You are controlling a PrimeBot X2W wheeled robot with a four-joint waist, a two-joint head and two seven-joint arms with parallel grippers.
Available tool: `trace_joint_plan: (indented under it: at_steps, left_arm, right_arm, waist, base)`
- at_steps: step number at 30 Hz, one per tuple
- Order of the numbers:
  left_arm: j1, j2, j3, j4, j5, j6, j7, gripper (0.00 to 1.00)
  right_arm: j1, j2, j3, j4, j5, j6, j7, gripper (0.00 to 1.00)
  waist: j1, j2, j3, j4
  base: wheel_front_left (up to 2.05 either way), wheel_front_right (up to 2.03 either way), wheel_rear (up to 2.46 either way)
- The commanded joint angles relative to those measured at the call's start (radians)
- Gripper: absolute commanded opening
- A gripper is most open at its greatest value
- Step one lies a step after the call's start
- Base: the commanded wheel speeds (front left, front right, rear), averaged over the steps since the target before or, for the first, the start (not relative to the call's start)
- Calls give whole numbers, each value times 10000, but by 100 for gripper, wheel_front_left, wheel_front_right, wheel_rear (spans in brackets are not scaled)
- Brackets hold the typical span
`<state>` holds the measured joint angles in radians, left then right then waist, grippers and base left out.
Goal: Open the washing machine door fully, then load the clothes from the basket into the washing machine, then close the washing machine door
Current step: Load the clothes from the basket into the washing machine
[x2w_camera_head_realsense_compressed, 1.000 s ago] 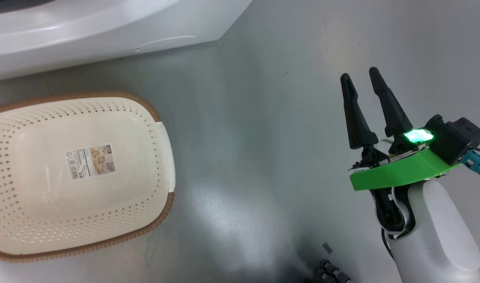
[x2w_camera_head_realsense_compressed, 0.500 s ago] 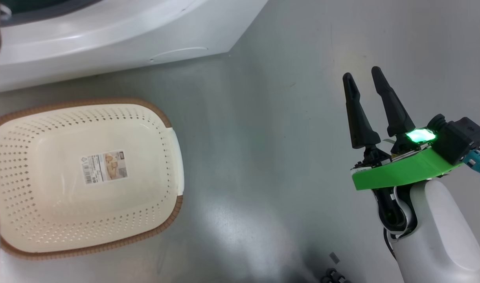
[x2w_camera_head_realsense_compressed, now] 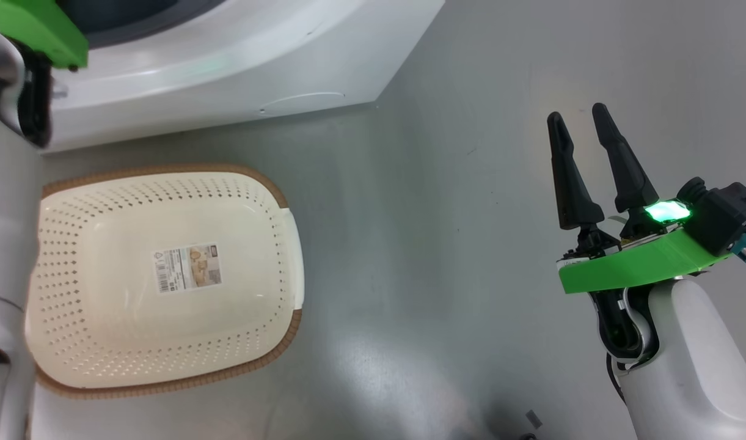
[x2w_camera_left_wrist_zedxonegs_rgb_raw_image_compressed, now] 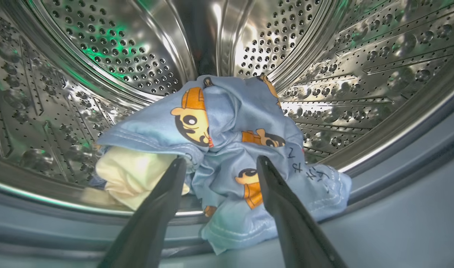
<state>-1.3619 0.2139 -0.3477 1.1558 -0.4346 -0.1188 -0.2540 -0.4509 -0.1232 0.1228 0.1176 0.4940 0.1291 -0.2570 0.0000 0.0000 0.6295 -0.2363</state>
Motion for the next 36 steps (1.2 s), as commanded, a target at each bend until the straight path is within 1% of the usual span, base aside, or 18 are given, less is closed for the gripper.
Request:
trace_joint_plan:
  at_steps: [1,11,21,36]
  left_arm:
    - [209,399,136,-349,-63,2,-74,100]
    - [2131,430,692,-2216,-179,261,-76,100]
    - [3966,457,957,-3965,-48,505,-77,100]
    - [6472,399,1338,-6085,-305,919,-78,100]
  right_arm:
    - [324,-46,196,-182,-72,16,-48,100]
    - [463,-162,295,-28,-49,16,-48,100]
    - [681,-360,399,162,27,16,-48,100]
    - [920,-664,626,421,107,16,-48,100]
  waist:
    - [0,0,-124,96]
    - [0,0,-933,327]
    - [0,0,-1774,543]
    - [0,0,-3011,808]
  base:
    - [0,0,0]
    - [0,0,0]
    - [0,0,0]
    - [0,0,0]
